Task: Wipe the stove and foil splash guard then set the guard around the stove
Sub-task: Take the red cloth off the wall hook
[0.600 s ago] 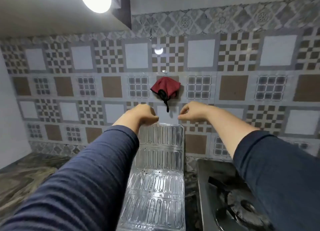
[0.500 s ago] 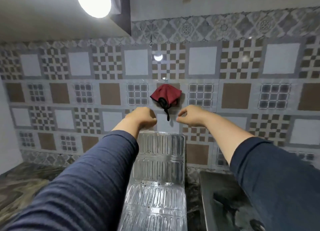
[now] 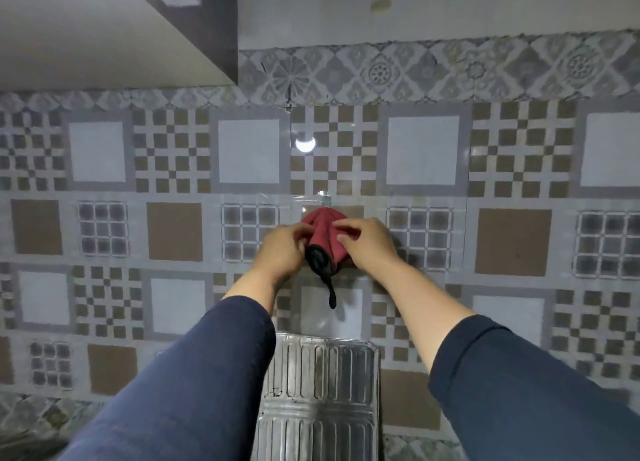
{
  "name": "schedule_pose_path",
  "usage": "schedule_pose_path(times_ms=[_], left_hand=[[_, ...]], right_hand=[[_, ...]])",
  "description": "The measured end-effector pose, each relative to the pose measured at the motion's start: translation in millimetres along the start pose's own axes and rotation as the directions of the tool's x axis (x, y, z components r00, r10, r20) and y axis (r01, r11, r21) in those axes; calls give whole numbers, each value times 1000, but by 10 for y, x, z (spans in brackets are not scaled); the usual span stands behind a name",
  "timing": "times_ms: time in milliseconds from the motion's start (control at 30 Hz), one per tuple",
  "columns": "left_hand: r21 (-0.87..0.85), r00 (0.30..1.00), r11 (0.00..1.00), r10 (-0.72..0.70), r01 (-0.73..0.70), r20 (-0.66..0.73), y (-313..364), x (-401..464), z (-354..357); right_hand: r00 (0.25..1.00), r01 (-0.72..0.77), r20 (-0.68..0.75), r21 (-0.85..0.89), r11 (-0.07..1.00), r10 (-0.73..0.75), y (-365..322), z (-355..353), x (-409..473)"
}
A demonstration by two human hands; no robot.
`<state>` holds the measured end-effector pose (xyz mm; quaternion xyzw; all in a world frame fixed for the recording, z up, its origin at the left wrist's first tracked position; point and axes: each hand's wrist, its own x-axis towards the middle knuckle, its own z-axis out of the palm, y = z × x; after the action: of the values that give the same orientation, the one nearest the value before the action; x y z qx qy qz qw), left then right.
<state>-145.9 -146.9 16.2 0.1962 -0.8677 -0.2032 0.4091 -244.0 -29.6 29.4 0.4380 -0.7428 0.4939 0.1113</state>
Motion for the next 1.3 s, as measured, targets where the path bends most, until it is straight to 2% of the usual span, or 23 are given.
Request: schedule_pose_path(times_ms=[100,267,433,533,667,800,900,1100,1167,1300], left_hand=[[-16,997,1000,-25,23,-70,-79,52,119],[-178,987,984,-2,-27,-161,27,-15,23],[-339,990,941,-39,-10,-137,390,-306,-173],[-352,994,936,-38,0,-102,708,-597,-229],[-379,999,925,6,-23,-47,1131,-1112,-179],[-450,998,893,16,13,60,1486,-1665,-24],[-491,992,870,28,38,125,1679,-2072,109],[-524,978,842,-21,129,207,1971,-2888,330],[-523,968,832,-61,183,242,2032,-3174,400],[-505,919,791,-176,345,351,2091,-3714,521]], right_hand=[[994,-18,-104,101,995,28,46,99,40],[983,58,-178,67,996,-46,-111,-86,37],[976,79,-207,14,997,-74,-267,-468,-207],[980,61,-188,-34,998,-66,-311,-801,-541],[983,-21,-183,-93,995,4,-293,-1282,-1113],[980,-112,-172,-94,989,95,-157,-1714,-1764],[978,-170,-132,-76,983,159,-15,-1979,-2219],[954,-300,7,78,951,301,292,-2252,-3099],[937,-347,68,123,930,341,391,-2296,-3379],[882,-449,193,73,890,429,603,-2332,-3818]])
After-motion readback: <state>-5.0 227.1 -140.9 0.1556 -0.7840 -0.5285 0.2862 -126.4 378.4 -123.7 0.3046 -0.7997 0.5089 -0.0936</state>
